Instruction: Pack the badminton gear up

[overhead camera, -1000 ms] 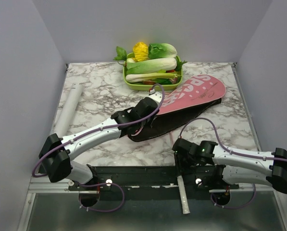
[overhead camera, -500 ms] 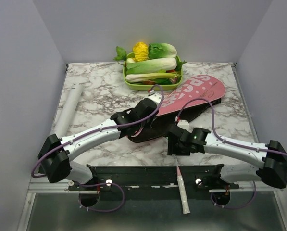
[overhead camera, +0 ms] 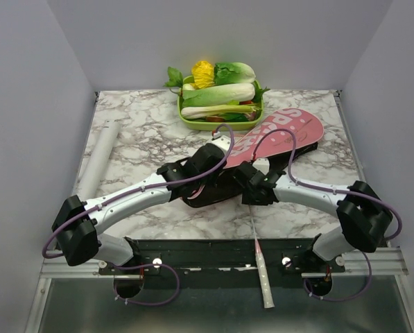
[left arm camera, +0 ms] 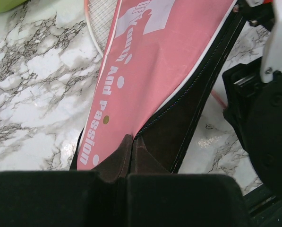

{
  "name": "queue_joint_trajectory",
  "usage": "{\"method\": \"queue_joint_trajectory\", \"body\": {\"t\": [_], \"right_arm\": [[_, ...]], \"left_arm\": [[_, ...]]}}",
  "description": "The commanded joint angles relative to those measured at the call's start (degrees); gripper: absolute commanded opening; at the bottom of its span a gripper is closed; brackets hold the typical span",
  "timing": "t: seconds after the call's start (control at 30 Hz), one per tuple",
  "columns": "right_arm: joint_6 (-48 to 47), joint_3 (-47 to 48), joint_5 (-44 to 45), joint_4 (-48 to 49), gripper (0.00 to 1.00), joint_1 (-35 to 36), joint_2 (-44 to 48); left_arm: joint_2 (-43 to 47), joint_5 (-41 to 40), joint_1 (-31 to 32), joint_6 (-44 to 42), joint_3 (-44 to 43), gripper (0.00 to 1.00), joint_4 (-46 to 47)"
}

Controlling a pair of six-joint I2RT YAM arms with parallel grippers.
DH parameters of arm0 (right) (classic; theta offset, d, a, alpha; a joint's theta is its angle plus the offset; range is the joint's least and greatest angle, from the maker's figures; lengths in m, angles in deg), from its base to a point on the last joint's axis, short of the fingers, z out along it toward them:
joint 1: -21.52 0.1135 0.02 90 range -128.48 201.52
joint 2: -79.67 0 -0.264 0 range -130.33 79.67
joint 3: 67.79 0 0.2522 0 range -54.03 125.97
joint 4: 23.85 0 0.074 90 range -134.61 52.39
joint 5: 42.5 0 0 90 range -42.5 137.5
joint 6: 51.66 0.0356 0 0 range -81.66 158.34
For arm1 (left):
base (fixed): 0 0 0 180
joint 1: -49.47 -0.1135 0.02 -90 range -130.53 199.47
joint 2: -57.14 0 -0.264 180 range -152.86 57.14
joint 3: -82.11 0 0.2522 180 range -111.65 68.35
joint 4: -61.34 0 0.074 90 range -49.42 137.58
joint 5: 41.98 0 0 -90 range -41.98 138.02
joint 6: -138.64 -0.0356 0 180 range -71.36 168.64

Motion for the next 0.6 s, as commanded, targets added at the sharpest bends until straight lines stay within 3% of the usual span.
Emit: {"method": "queue_joint_trajectory", "body": {"t": [0.0,0.1,0.17,0.2,0.23,0.3,0.57], "right_arm": [[-4.5,1.4,-0.1,6.3,0.5,-0.8,-5.0],[-4.8,2.1,-0.8,7.1,0.49,-1.0,-7.8],[-4.6,1.6,-0.9,7.9,0.4,-1.1,-8.5],[-4.6,1.2,-1.4,8.3,0.34,-1.1,-8.6],[-4.8,0.8,-1.7,8.9,0.18,-1.2,-8.8],[-5.3,-0.2,-2.4,9.0,0.02,-1.3,-9.1],[-5.2,-5.7,-13.0,4.5,0.01,-0.9,-1.8]], "left_arm": [[1.6,-1.1,0.2,0.6,0.2,0.0,-0.5],[1.3,-1.3,0.2,0.5,-0.1,0.0,-0.8],[1.3,-1.4,0.2,0.4,-0.3,0.0,-0.8],[1.1,-1.5,0.2,0.4,-0.4,0.0,-0.9],[1.0,-1.5,0.2,0.3,-0.4,0.0,-1.0],[1.0,-1.6,0.2,0.3,-0.4,0.0,-1.2],[0.9,-2.5,0.2,0.7,-0.3,0.0,-0.5]]}}
